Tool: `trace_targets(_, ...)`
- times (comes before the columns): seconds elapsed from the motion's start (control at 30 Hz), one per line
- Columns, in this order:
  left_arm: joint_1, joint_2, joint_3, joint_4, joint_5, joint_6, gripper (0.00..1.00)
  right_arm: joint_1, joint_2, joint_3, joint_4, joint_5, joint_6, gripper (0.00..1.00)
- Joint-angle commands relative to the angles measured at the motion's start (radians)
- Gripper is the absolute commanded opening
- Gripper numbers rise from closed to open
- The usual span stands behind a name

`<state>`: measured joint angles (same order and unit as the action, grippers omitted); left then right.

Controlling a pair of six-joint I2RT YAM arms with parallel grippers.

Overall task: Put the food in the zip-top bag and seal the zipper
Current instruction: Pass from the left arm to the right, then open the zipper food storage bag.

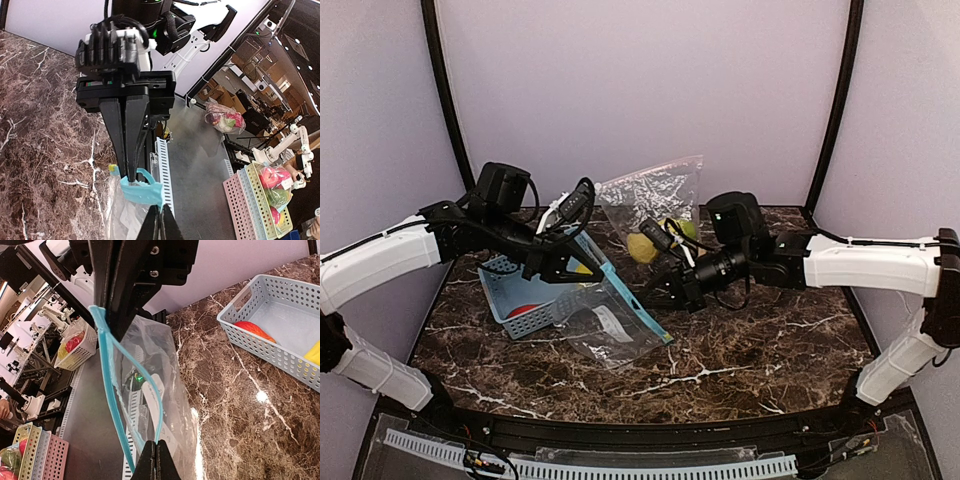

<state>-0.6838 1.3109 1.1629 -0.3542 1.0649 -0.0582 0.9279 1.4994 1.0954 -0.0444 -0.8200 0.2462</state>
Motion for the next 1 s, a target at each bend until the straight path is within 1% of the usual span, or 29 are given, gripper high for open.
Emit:
trace_targets(0.0, -0.005, -0.012, 0.034, -0.047, -0.066, 0.03, 0.15, -0.008, -0.052, -0.012, 0.063, 0.03, 0.028, 0.0)
trace_targets(0.03, -0.005, -0.019, 0.038, -0.053, -0.104, 0.032, 0.24, -0.012, -0.064, -0.021, 0.057, 0.088, 0.033, 0.0)
trace_targets(0.07, -0.005, -0.025, 0.043, -0.063, -0.189, 0.04, 0.43, -0.018, -0.08, -0.03, 0.049, 0.14, 0.038, 0.0)
trace_targets(0.1, -0.005, -0.042, 0.043, -0.065, -0.235, 0.044, 0.52, -0.023, -0.095, -0.047, 0.036, 0.197, 0.042, 0.0)
trace_targets(0.13, -0.005, -0.052, 0.042, -0.061, -0.341, 0.043, 0.64, -0.024, -0.113, -0.052, 0.011, 0.255, 0.04, 0.0)
trace_targets(0.17, -0.005, -0.075, 0.038, -0.056, -0.393, 0.033, 0.68, -0.024, -0.131, -0.057, -0.012, 0.315, 0.039, 0.0)
trace_targets(0.2, -0.005, -0.087, 0.034, -0.041, -0.502, 0.025, 0.73, -0.024, -0.149, -0.064, -0.026, 0.368, 0.04, 0.0)
trace_targets(0.23, -0.005, -0.11, 0.024, -0.032, -0.551, 0.0, 0.75, -0.024, -0.17, -0.072, -0.036, 0.41, 0.042, 0.0)
trace_targets(0.27, -0.005, -0.12, 0.019, -0.015, -0.641, -0.015, 0.77, -0.022, -0.189, -0.077, -0.046, 0.464, 0.046, 0.0)
trace_targets(0.33, -0.006, -0.142, -0.008, 0.025, -0.715, -0.094, 0.77, -0.011, -0.221, -0.079, -0.074, 0.564, 0.049, 0.0)
trace_targets(0.37, -0.005, -0.15, -0.033, 0.048, -0.718, -0.163, 0.77, 0.0, -0.23, -0.074, -0.089, 0.617, 0.049, 0.0)
trace_targets(0.4, -0.009, -0.157, -0.051, 0.109, -0.71, -0.209, 0.77, 0.013, -0.237, -0.07, -0.102, 0.671, 0.05, 0.0)
trace_targets(0.43, -0.012, -0.159, -0.094, 0.193, -0.697, -0.299, 0.77, 0.026, -0.236, -0.064, -0.11, 0.722, 0.054, 0.0)
trace_targets(0.47, -0.024, -0.162, -0.116, 0.238, -0.692, -0.348, 0.77, 0.038, -0.234, -0.061, -0.116, 0.768, 0.061, 0.0)
trace_targets(0.5, -0.03, -0.162, -0.161, 0.34, -0.681, -0.44, 0.77, 0.05, -0.228, -0.057, -0.117, 0.808, 0.07, 0.0)
trace_targets(0.53, -0.05, -0.157, -0.181, 0.389, -0.677, -0.48, 0.77, 0.059, -0.219, -0.052, -0.117, 0.85, 0.077, 0.0)
trace_targets(0.57, -0.061, -0.154, -0.214, 0.476, -0.672, -0.547, 0.77, 0.07, -0.206, -0.046, -0.118, 0.881, 0.086, 0.0)
trace_targets(0.63, -0.094, -0.134, -0.24, 0.562, -0.678, -0.61, 0.77, 0.088, -0.176, -0.032, -0.117, 0.921, 0.096, 0.0)
trace_targets(0.73, -0.139, -0.088, -0.244, 0.612, -0.7, -0.645, 0.78, 0.111, -0.124, -0.006, -0.119, 0.966, 0.11, 0.0)
trace_targets(0.9, -0.158, -0.029, -0.266, 0.694, -0.73, -0.695, 0.78, 0.136, -0.066, 0.033, -0.12, 0.991, 0.125, 0.0)
trace_targets(0.97, -0.158, -0.01, -0.269, 0.698, -0.738, -0.697, 0.79, 0.142, -0.051, 0.041, -0.119, 0.992, 0.125, 0.0)
